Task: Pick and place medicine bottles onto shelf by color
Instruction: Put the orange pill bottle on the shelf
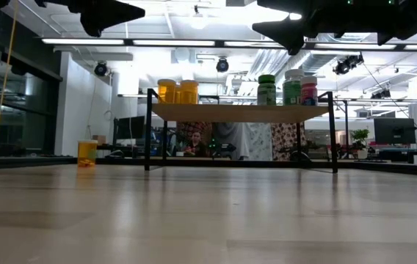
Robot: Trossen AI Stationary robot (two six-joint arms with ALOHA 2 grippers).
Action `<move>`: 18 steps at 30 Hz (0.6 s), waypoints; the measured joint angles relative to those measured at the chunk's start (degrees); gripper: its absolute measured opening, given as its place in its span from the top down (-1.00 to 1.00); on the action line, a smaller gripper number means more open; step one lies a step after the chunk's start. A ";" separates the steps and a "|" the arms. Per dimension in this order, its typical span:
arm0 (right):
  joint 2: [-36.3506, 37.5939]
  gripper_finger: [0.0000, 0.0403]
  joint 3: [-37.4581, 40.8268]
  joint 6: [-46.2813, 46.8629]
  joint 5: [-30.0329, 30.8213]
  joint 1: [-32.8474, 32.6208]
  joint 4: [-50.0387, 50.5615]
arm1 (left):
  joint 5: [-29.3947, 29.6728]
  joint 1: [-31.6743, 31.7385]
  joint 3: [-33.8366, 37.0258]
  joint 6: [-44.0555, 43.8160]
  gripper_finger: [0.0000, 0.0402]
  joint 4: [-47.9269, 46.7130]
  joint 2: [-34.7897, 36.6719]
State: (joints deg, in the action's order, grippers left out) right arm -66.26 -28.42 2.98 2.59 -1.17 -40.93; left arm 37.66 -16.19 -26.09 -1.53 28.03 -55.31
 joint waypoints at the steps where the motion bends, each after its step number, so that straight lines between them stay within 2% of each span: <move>1: 0.00 -0.47 0.00 0.01 0.00 0.00 0.00 | -0.12 0.00 0.00 -0.56 -0.60 0.00 0.00; 5: 0.00 -0.47 0.00 0.02 0.00 0.00 0.00 | -0.56 0.00 -0.28 -3.54 -0.61 -0.50 0.00; 7: 0.00 -0.47 0.00 0.02 0.00 0.00 0.02 | -2.05 0.02 -2.18 -5.46 -0.61 -3.84 -0.02; 9: 0.00 -0.47 0.00 0.02 0.00 0.00 0.37 | -4.43 0.02 -5.62 -8.00 -0.61 -12.13 0.00; 13: 0.00 -0.47 0.00 0.02 0.00 0.00 1.45 | -12.61 -0.57 -15.23 -16.07 -0.61 -35.33 -0.82; 18: 0.00 -0.47 0.00 0.02 0.00 0.00 1.53 | -22.86 -6.14 -25.79 -28.46 -0.61 -57.48 -5.51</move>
State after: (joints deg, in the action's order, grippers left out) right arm -66.26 -28.42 3.01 2.59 -1.17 -39.40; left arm 14.80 -22.33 -51.88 -29.99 -29.44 -60.82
